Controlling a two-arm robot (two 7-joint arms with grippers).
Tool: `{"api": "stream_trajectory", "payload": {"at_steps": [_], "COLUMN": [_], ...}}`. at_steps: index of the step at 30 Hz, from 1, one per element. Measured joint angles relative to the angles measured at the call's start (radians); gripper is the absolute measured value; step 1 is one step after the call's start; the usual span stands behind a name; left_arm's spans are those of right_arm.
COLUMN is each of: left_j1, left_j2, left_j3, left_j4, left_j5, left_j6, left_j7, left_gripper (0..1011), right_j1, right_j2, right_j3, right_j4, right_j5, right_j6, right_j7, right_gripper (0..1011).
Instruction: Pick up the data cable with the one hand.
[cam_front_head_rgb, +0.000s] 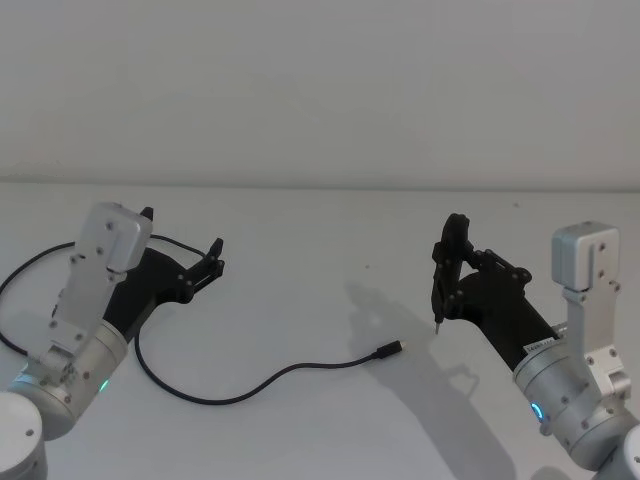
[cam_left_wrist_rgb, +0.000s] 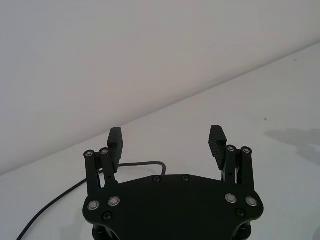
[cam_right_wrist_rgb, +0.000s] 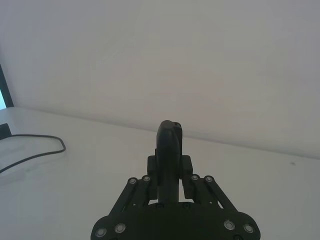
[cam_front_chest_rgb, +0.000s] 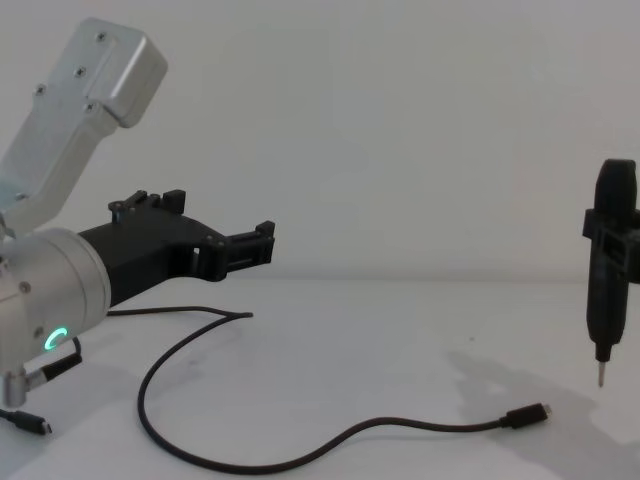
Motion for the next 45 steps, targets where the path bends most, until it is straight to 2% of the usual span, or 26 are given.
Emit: {"api": "stream_trajectory", "payload": {"at_steps": [31, 38, 43, 45], "left_j1": [-0.001, -0.018, -0.039, -0.055], "left_j2": [0.000, 0.004, 0.010, 0.015], "left_j3": [0.001, 0.007, 0.017, 0.025], "left_j4": [0.001, 0.004, 0.008, 0.010], "left_j5": [0.000, -0.008, -0.024, -0.036], "left_j6": [0.002, 0.015, 0.037, 0.057], "left_j7": [-0.003, -0.043, -0.093, -0.131], "left_gripper": [1000, 1001, 1001, 1000], "right_j1": [0.000, 0.000, 0.000, 0.000], "right_j2": [0.000, 0.000, 0.000, 0.000], "right_j3": [0.000, 0.000, 0.000, 0.000], "right_j4": [0.000, 0.000, 0.000, 0.000], "right_j5": [0.000, 0.000, 0.000, 0.000], "right_j6": [0.000, 0.000, 0.000, 0.000], "right_j7": [0.000, 0.000, 0.000, 0.000], "right_gripper": [274, 274, 274, 275]}}
